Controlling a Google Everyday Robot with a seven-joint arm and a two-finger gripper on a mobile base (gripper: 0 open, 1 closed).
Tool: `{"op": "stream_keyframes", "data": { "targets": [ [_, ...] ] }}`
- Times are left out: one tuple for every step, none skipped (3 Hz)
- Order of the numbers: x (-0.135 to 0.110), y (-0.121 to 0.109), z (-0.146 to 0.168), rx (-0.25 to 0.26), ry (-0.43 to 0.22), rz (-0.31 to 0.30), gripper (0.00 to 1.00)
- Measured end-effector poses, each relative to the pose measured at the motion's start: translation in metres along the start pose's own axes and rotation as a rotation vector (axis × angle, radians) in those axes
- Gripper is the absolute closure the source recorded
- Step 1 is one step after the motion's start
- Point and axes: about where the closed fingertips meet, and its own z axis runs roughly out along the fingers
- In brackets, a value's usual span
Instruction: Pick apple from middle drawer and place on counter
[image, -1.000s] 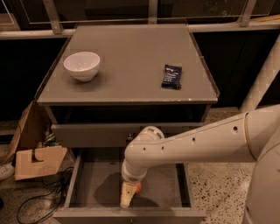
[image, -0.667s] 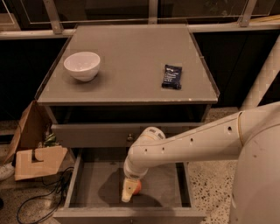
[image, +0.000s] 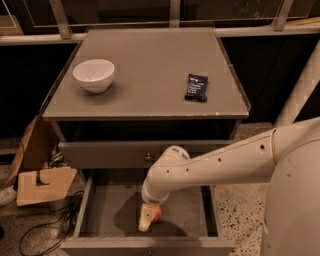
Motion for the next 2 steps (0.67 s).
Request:
{"op": "stream_keyframes", "data": {
  "targets": [
    [0.002, -0.006, 0.018, -0.008, -0.022, 0.003, 0.00],
    [0.006, -0.012, 0.044, -0.027, -0.036, 0.007, 0.00]
  ]
}}
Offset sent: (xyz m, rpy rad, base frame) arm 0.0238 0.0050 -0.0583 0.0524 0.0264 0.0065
